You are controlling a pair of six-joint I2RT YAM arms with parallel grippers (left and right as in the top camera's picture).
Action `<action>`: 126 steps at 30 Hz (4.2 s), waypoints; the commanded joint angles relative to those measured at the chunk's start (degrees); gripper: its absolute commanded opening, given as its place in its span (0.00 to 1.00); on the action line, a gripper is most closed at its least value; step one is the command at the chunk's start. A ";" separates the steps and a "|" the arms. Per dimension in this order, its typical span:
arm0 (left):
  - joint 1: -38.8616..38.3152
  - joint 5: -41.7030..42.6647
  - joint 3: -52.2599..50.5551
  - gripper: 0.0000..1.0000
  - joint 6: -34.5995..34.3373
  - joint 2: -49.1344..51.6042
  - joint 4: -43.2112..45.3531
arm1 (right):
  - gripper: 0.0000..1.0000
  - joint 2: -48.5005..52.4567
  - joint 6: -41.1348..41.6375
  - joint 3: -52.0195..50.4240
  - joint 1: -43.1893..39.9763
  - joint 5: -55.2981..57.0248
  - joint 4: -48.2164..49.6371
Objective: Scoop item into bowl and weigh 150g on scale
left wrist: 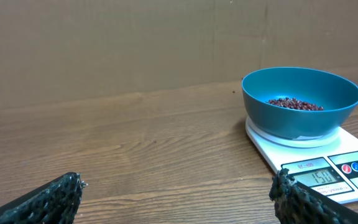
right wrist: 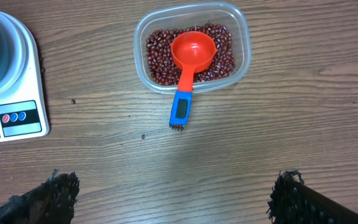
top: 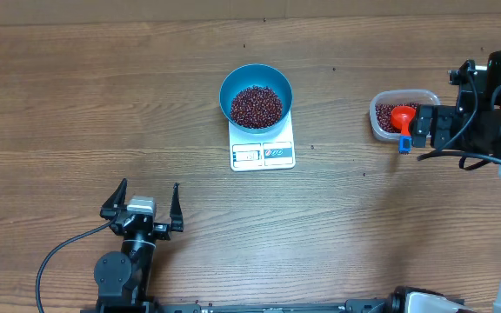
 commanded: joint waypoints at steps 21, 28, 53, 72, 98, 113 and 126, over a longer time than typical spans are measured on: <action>-0.39 0.20 -0.31 0.99 -0.76 -0.52 0.00 | 1.00 -12.09 0.17 -20.76 0.22 -16.65 28.85; -0.39 0.20 -0.31 0.99 -0.76 -0.52 0.00 | 1.00 -22.45 0.96 -44.04 0.24 -23.04 57.46; -0.39 0.20 -0.31 1.00 -0.76 -0.52 0.00 | 1.00 -53.16 13.79 -79.82 0.31 -17.20 103.06; -0.39 0.20 -0.31 1.00 -0.76 -0.52 0.00 | 1.00 -67.49 16.48 -89.46 4.04 -7.19 94.51; -0.39 0.20 -0.31 1.00 -0.76 -0.52 0.00 | 1.00 -80.02 12.98 -89.50 9.33 1.97 73.16; -0.39 0.20 -0.31 0.99 -0.76 -0.52 0.00 | 1.00 -80.02 7.93 -89.48 9.31 2.36 73.00; -0.39 0.20 -0.31 1.00 -0.76 -0.52 0.00 | 1.00 -80.02 6.99 -89.48 9.33 2.29 73.20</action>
